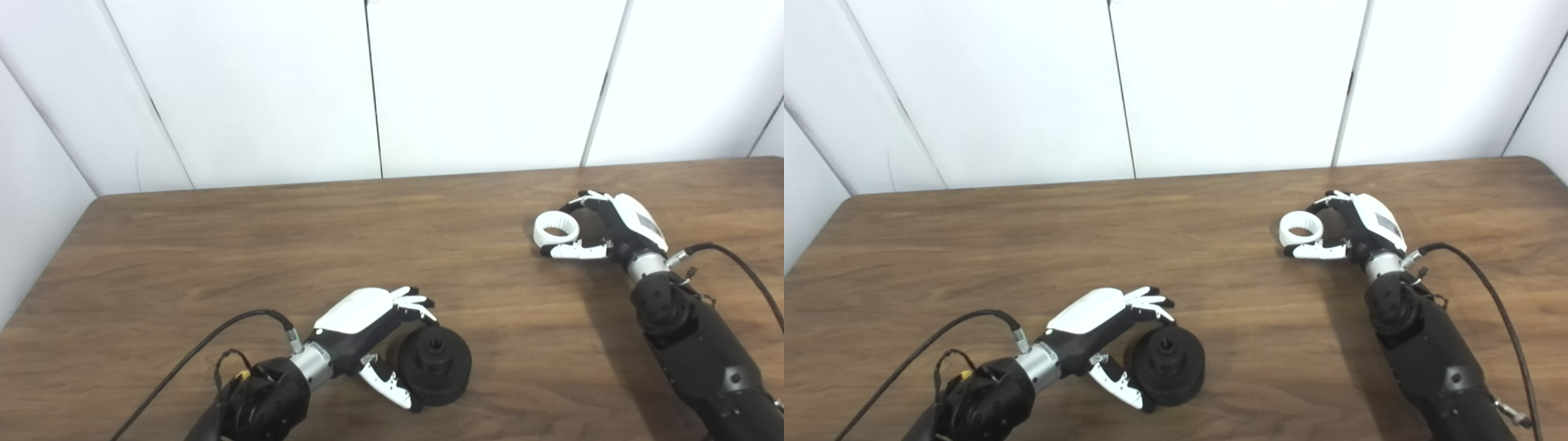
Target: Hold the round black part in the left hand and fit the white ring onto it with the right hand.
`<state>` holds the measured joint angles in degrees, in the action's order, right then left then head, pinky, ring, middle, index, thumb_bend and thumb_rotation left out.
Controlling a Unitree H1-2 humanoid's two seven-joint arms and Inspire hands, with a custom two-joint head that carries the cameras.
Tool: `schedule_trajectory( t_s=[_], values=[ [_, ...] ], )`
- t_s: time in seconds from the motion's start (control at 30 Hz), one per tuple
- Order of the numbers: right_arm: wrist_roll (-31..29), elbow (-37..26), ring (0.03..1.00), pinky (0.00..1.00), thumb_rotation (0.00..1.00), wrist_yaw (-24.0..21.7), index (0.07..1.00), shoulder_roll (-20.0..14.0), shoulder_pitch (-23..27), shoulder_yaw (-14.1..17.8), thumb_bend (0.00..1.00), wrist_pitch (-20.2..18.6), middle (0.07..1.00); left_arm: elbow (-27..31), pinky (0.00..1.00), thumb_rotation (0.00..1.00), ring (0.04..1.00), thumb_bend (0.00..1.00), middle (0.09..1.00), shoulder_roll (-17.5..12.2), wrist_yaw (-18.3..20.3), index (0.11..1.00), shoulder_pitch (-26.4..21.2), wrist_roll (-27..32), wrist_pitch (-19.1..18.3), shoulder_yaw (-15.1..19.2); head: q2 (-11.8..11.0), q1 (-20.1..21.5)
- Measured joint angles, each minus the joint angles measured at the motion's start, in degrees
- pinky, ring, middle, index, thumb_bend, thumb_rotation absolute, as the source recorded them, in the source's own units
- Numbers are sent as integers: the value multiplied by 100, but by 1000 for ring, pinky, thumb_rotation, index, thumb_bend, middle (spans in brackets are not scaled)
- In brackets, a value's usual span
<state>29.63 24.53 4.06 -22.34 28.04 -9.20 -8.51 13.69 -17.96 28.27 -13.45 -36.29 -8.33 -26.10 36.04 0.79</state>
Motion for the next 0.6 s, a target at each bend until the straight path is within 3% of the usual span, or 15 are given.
schedule_trajectory(
  t_s=[0.6],
  values=[
    [-6,49,960,888,353,63,641,2,0,-2,854,67,900,0,885,192,985,923,920,0,25,703,-4,4,-9,10,-9,9]
  ],
)
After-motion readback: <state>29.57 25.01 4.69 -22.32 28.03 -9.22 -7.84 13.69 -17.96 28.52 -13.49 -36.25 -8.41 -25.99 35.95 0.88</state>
